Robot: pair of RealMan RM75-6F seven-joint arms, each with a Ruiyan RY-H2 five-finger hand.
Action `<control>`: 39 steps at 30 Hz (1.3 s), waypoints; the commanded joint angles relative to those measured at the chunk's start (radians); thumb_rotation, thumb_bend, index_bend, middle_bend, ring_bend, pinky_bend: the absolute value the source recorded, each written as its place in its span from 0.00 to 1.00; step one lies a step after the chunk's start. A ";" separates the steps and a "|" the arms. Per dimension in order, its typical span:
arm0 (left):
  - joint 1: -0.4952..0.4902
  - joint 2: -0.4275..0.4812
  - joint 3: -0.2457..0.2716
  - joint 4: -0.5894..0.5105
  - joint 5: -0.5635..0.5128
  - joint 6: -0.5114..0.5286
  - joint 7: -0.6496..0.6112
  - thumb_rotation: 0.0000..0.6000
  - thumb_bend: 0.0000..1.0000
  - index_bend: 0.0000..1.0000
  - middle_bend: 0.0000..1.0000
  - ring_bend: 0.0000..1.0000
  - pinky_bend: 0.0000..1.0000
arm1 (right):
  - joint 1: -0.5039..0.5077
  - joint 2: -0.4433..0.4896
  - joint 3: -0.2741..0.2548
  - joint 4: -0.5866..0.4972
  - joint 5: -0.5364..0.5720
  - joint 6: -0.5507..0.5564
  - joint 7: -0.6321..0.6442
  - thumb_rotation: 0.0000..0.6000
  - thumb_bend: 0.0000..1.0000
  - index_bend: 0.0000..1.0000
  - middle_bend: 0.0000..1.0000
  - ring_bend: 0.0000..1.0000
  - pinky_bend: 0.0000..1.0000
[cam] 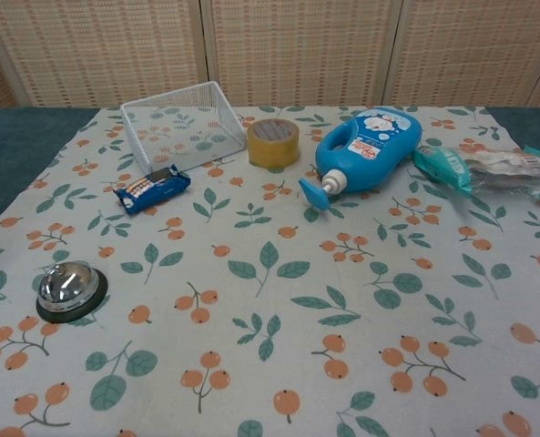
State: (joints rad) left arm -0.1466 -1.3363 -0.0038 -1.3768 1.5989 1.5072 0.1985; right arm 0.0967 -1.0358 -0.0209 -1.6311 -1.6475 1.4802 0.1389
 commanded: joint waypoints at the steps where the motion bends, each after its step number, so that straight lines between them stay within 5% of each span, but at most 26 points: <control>1: -0.001 -0.003 -0.001 0.002 0.003 0.002 -0.001 1.00 1.00 0.04 0.10 0.04 0.15 | -0.002 0.002 -0.001 0.000 -0.004 0.006 0.001 1.00 0.15 0.04 0.00 0.00 0.00; 14: -0.030 -0.015 0.040 -0.024 0.077 -0.027 -0.075 1.00 1.00 0.00 0.00 0.00 0.11 | -0.008 -0.003 0.000 -0.003 -0.005 0.014 -0.014 1.00 0.15 0.04 0.00 0.00 0.00; 20: -0.072 -0.116 0.051 0.003 0.167 -0.030 -0.058 1.00 1.00 0.00 0.00 0.00 0.09 | -0.004 0.004 -0.002 -0.004 -0.007 0.003 -0.001 1.00 0.15 0.04 0.00 0.00 0.00; 29: -0.146 -0.343 0.031 0.196 0.153 -0.116 -0.131 1.00 1.00 0.00 0.00 0.00 0.05 | -0.007 0.011 0.000 -0.002 -0.011 0.016 0.021 1.00 0.15 0.04 0.00 0.00 0.00; 39: -0.151 -0.470 0.070 0.409 0.107 -0.187 -0.249 1.00 1.00 0.00 0.00 0.00 0.05 | -0.003 0.013 -0.001 0.000 -0.014 0.010 0.024 1.00 0.15 0.04 0.00 0.00 0.00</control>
State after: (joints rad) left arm -0.2967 -1.7806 0.0539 -1.0020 1.7217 1.3403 -0.0217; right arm 0.0933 -1.0227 -0.0220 -1.6315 -1.6618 1.4906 0.1635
